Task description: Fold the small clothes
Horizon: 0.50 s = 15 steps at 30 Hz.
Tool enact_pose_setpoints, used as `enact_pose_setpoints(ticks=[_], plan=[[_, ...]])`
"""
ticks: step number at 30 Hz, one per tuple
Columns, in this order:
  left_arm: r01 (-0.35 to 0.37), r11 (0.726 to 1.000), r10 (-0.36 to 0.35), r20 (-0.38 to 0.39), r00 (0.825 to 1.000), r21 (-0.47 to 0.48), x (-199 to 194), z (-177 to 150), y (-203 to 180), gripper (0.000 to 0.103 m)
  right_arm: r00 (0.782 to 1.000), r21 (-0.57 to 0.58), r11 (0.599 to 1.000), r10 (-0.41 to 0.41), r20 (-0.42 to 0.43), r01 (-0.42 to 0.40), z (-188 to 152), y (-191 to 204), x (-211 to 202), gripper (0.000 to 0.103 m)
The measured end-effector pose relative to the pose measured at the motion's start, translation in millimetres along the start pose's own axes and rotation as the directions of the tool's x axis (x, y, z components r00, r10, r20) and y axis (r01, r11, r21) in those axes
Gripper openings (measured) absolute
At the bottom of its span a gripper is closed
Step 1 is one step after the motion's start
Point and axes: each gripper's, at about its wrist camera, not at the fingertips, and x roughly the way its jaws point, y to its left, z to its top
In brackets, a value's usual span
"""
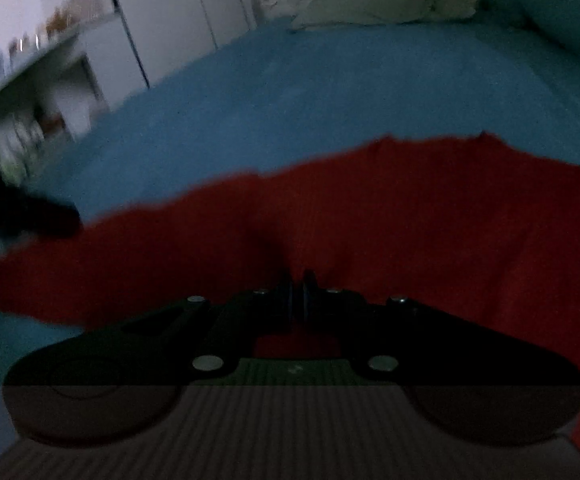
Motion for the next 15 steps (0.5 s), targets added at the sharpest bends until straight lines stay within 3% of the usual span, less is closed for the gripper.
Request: enact_pose_setpoints(ticks=[2, 5, 7, 9, 12, 15], plan=[[0.027, 1.0, -0.028, -0.018, 0.999, -0.014, 2, -5, 1, 0.103, 1.0, -0.04, 0.999, -0.022, 0.02, 0.023, -12, 7, -2, 0.02], [0.069, 0.997, -0.07, -0.038, 0.997, -0.025, 15, 8, -6, 0.103, 0.999, -0.102, 0.994, -0.029, 0.028, 0.032, -13, 6, -2, 0.032], [0.102, 0.994, -0.103, -0.043, 0.994, -0.028, 13, 16, -14, 0.103, 1.0, -0.158, 0.987, -0.004, 0.01, 0.005, -10, 5, -4, 0.067], [0.138, 0.99, -0.139, -0.043, 0.989, -0.026, 11, 19, -22, 0.103, 1.0, -0.221, 0.975, -0.014, 0.008, 0.015, -13, 2, -21, 0.086], [0.213, 0.977, -0.214, -0.067, 0.975, -0.023, 19, 21, -41, 0.102, 1.0, -0.256, 0.966, -0.021, 0.018, 0.025, -18, -5, -55, 0.088], [0.245, 0.969, -0.248, -0.089, 0.965, -0.038, 35, 7, -70, 0.089, 0.999, -0.198, 0.98, -0.037, -0.007, 0.035, -31, -28, -90, 0.088]])
